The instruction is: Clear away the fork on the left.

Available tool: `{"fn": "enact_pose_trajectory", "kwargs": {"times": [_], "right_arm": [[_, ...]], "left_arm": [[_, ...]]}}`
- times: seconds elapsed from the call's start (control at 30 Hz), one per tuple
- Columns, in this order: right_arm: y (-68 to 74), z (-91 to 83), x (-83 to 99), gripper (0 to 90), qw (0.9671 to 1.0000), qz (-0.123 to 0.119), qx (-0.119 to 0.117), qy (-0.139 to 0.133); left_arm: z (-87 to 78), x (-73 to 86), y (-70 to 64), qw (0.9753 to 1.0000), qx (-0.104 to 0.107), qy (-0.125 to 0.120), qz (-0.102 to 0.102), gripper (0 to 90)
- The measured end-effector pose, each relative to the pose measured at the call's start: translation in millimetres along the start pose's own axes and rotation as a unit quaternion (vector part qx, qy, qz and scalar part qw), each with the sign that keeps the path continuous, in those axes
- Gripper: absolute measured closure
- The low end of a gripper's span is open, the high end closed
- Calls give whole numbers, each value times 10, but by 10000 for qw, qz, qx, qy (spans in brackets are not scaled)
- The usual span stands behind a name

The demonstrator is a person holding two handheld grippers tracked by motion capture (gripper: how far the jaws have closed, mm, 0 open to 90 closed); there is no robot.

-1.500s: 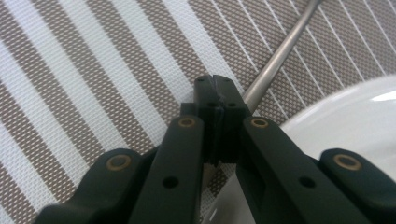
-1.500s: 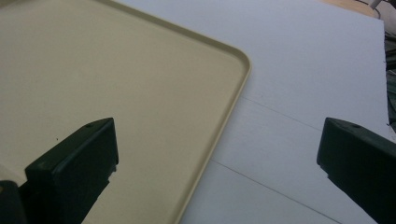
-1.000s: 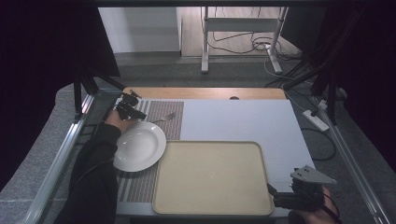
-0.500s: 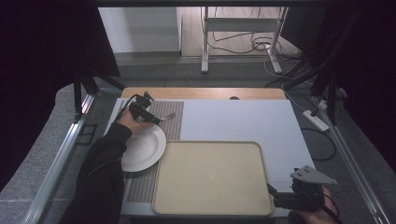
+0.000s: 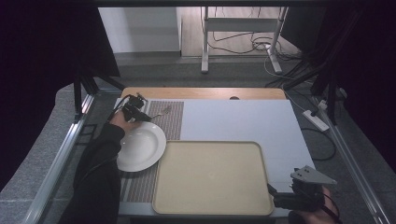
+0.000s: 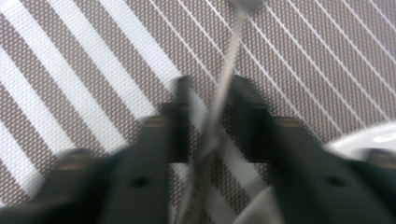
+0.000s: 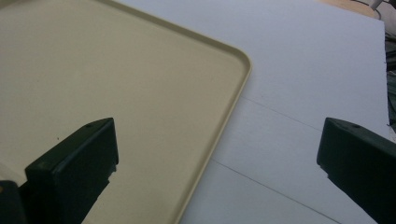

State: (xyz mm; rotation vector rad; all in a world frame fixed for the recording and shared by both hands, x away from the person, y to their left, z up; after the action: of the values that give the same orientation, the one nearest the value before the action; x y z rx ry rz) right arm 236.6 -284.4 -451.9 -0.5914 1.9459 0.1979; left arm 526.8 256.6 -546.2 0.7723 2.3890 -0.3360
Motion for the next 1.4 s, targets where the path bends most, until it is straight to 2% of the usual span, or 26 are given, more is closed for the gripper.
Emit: {"fn": "enact_pose_trajectory", "kwargs": {"times": [0.07, 0.17, 0.23, 0.37, 0.57, 0.73, 0.83, 1.07, 1.4], "right_arm": [[-1, 1, 0, 0, 10000, 3, 1, 1], [1, 0, -1, 0, 10000, -3, 6, 0], [1, -5, -1, 0, 10000, -8, 6, -11], [-4, -5, 1, 0, 10000, 3, 7, -19], [2, -7, -2, 0, 10000, -19, 2, -21], [4, -7, -2, 0, 10000, -23, 4, -18], [6, -6, -3, 0, 10000, -35, 11, -25], [9, -3, -3, 0, 10000, -43, 15, -30], [11, -3, -3, 0, 10000, -55, 3, -32]], "left_arm": [[-8, 5, -15, 9998, 42, 40, 189, 835], [-8, -12, -13, 9997, 31, 110, 198, 837], [-28, -13, 4, 9993, -164, 160, 298, 837], [-130, 33, 97, 9991, -351, 109, 234, 837], [-350, 126, 227, 9990, -451, -15, 30, 836], [-548, 194, 311, 9989, -442, -63, -110, 837], [-649, 222, 326, 9992, -313, -113, -198, 837], [-808, 216, 175, 9996, -134, -200, -137, 836], [-872, 247, -222, 9998, 174, -115, 9, 836]]}}
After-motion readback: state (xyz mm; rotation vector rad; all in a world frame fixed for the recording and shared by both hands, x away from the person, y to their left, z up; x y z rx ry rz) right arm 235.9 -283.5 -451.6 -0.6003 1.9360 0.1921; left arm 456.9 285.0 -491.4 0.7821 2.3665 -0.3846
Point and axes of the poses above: each handheld gripper's, and its own axes: z roughly forward along the jaws, x roughly out of its underside, y roughly to its left, the point moved 3 cm from there along z, roughly forward along the jaws, and after that the axes turned 13 degrees about -y, right-handed, at the moved point
